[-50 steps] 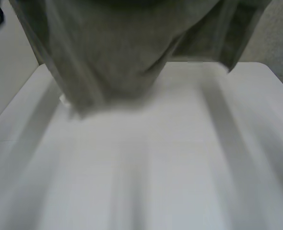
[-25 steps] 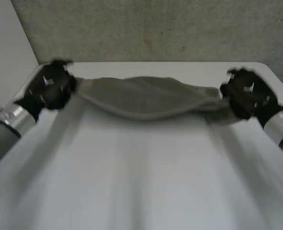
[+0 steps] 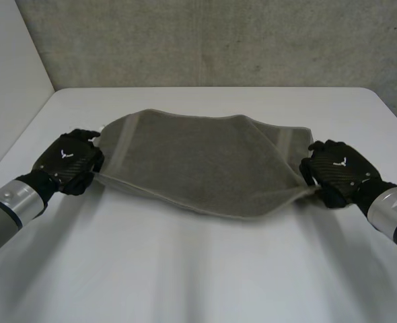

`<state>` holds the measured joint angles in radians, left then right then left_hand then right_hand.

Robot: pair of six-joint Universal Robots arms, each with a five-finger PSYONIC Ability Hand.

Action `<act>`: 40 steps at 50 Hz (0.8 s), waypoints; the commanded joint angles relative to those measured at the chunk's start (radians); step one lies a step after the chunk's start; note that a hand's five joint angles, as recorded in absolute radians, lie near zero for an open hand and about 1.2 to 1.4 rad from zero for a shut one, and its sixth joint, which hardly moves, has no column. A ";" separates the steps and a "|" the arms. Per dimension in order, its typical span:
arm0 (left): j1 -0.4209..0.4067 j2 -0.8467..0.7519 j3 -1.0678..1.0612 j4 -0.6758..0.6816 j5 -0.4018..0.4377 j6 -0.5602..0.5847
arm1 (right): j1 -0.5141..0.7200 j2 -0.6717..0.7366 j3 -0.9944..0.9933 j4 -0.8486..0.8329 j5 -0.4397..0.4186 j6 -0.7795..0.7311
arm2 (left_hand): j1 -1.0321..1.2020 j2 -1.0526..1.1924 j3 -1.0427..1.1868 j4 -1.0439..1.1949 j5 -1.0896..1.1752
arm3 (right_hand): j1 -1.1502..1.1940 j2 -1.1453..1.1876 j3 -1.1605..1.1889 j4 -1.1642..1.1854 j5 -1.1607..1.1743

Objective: Fold the towel.

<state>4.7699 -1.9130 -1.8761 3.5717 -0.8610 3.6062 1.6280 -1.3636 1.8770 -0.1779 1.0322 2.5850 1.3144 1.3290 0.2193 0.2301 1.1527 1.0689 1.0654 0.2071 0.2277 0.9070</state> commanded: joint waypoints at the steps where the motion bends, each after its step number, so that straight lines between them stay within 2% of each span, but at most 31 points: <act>1: 0.015 -0.055 0.023 0.002 -0.004 0.003 | 0.007 0.060 -0.004 -0.029 0.072 -0.012 | 0.036 0.021 -0.045 -0.056 0.023 | -0.341 -0.337 -0.033 -0.053 -0.354; 6: 0.034 -0.058 0.025 0.002 -0.004 0.003 | 0.007 0.061 -0.004 -0.031 0.112 0.006 | 0.006 -0.009 -0.045 -0.056 -0.007 | -0.403 -0.399 -0.033 -0.053 -0.415; 14: 0.048 -0.066 0.034 0.006 -0.006 0.003 | 0.004 0.061 -0.001 -0.035 0.247 0.104 | -0.135 -0.149 -0.045 -0.056 -0.148 | -0.403 -0.399 -0.033 -0.053 -0.415; 34: 0.047 -0.069 0.034 0.006 -0.006 -0.001 | 0.032 0.084 0.004 -0.021 0.246 0.325 | -0.188 -0.202 -0.045 -0.056 -0.201 | -0.353 -0.349 -0.033 -0.053 -0.365; 36: 0.048 -0.070 0.037 0.006 -0.006 -0.001 | 0.038 0.086 0.004 -0.021 0.246 0.327 | -0.191 -0.205 -0.045 -0.056 -0.204 | -0.300 -0.296 -0.033 -0.053 -0.312; 38: 0.048 -0.073 0.040 0.006 -0.006 -0.001 | 0.041 0.087 0.005 -0.021 0.239 0.327 | -0.191 -0.205 -0.045 -0.056 -0.204 | -0.020 -0.016 -0.033 -0.053 -0.032; 39: 0.048 -0.081 0.043 0.004 -0.006 0.000 | 0.041 0.087 0.005 -0.021 0.239 0.327 | -0.191 -0.205 -0.045 -0.056 -0.204 | -0.018 -0.014 -0.033 -0.053 -0.031; 40: 0.048 -0.081 0.043 0.004 -0.006 0.000 | 0.041 0.087 0.004 -0.021 0.238 0.327 | -0.191 -0.205 -0.045 -0.056 -0.204 | 0.104 0.108 -0.033 -0.053 0.091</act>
<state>4.8172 -1.9832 -1.8410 3.5771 -0.8667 3.6047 1.6604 -1.2796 1.8806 -0.1995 1.2764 2.9107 1.1361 1.1301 0.2193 0.2301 0.9623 0.8764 0.8784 0.2071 0.2278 0.7092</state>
